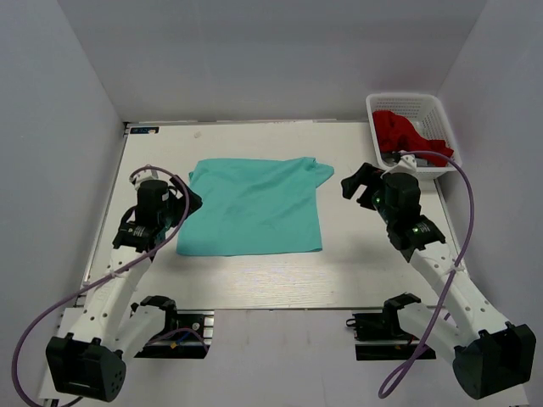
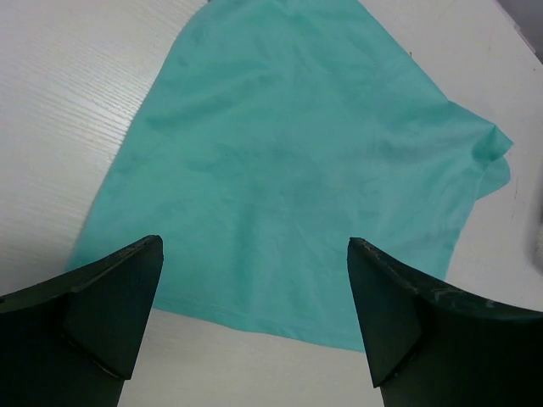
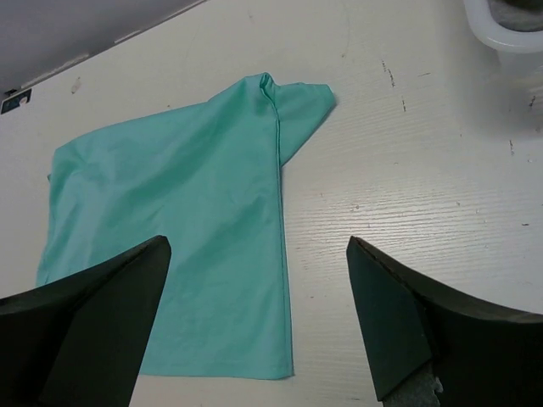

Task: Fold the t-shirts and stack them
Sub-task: Flatten out the tshirt

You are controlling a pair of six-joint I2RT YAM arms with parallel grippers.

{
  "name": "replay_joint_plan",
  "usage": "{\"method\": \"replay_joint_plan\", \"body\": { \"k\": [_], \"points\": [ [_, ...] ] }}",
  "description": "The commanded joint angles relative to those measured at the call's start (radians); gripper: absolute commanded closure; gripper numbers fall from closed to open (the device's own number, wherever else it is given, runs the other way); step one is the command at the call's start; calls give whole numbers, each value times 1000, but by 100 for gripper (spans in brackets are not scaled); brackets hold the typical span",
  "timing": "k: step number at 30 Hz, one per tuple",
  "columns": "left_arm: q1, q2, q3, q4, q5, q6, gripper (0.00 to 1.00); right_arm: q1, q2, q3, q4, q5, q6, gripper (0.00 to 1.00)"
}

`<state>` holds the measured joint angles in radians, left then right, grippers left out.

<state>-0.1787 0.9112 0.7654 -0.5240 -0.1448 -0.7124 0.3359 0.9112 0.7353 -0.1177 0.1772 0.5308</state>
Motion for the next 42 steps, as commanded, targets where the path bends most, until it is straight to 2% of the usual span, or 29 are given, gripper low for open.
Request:
{"method": "replay_joint_plan", "body": {
  "k": [1,6,8,11,14,15,19,24,25,28,34,38,39,41,42],
  "points": [
    [-2,-54,-26,-4,7,-22,0,0,2,-2,68,-31,-14,10],
    [-2,-84,-52,-11,-9,-48,0,0,-15,-53,162,-42,-21,10],
    [-2,-63,-52,-42,-59,-76,0,2,-26,-77,165,-28,-31,10],
    [-2,6,-52,-129,-82,-127,0,-5,-38,-111,124,94,40,10],
    [7,47,-79,-145,-70,-136,0,0,-34,-111,119,45,-9,12],
    [7,57,-95,-155,-70,-147,0,-1,-29,-91,89,9,-15,10],
    [7,80,-167,-156,-79,-182,0,-3,29,-60,9,99,26,10],
    [16,110,-218,-122,-116,-182,0,9,51,-89,21,1,-12,10],
    [16,127,-218,-145,-133,-194,0,9,55,-89,18,-63,-26,10],
    [16,184,-231,-156,-185,-228,0,26,136,-62,-16,-117,-60,10],
    [16,219,-267,7,-200,-228,0,89,267,-48,-4,-199,-66,10],
    [16,282,-256,48,-188,-228,22,120,270,-77,26,-185,-66,10],
    [16,319,-256,48,-188,-216,35,126,275,-80,18,-182,-63,10],
    [16,356,-242,58,-179,-216,46,144,282,-88,1,-133,-64,10],
    [16,373,-230,58,-170,-207,62,153,284,-89,-14,-124,-66,10]
  ]
}}
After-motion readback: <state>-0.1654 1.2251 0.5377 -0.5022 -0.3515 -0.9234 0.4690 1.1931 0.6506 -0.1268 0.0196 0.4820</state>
